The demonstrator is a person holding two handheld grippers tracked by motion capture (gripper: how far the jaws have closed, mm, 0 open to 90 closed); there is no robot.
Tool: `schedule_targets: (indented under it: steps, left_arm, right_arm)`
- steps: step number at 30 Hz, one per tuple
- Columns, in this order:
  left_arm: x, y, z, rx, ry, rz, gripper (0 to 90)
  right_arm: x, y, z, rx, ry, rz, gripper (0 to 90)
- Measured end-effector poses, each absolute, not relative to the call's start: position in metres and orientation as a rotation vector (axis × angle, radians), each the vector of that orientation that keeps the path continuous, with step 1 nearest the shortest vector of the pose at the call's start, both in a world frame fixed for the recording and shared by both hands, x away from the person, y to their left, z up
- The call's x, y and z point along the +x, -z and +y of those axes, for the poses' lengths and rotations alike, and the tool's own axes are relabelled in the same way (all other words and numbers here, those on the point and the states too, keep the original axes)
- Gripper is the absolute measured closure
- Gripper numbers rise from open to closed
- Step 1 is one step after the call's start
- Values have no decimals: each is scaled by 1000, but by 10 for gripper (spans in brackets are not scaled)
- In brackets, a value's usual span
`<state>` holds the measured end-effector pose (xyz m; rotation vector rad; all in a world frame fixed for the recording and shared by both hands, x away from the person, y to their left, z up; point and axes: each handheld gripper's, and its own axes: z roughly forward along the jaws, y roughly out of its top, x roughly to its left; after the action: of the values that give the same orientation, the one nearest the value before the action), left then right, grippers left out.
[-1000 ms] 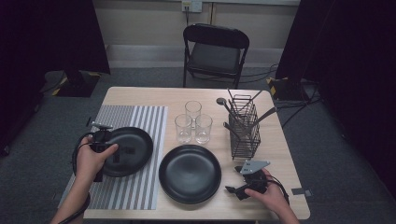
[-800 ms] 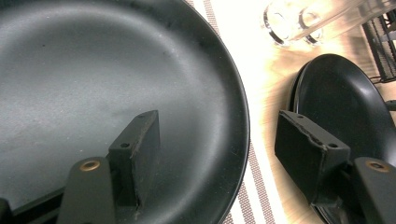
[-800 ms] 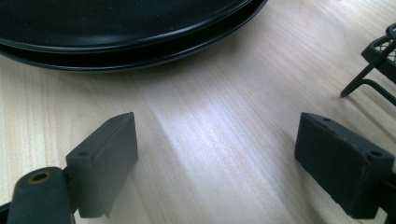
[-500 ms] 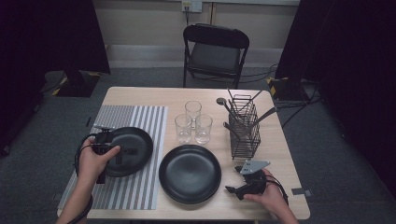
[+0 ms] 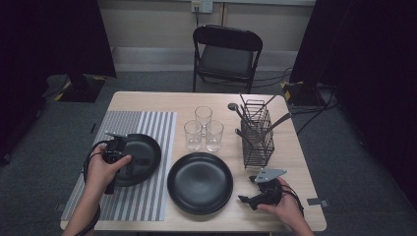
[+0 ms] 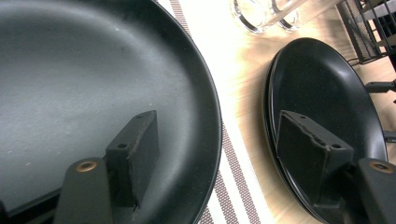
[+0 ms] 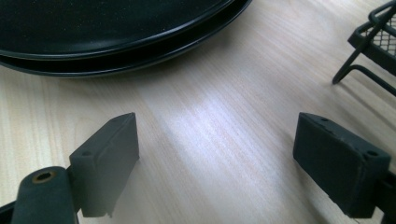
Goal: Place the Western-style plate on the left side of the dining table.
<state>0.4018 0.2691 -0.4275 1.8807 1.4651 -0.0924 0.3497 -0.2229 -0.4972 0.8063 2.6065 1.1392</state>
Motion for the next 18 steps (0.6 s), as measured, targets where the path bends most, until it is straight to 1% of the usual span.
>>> schedule_targets:
  steps: [6, 10, 13, 18]
  left_arm:
    - [402, 428, 269, 1884, 85, 1456, 295]
    - [401, 428, 270, 1892, 60, 1445, 276]
    - [400, 428, 269, 1882, 91, 1446, 276]
    - [399, 426, 269, 1902, 68, 1436, 269]
  right_arm:
    - [352, 493, -228, 836, -1119, 2622, 153]
    - [352, 488, -229, 818, -1112, 2634, 155]
    - [352, 482, -228, 808, -1113, 2631, 150]
    - [352, 474, -227, 795, -1120, 2638, 150]
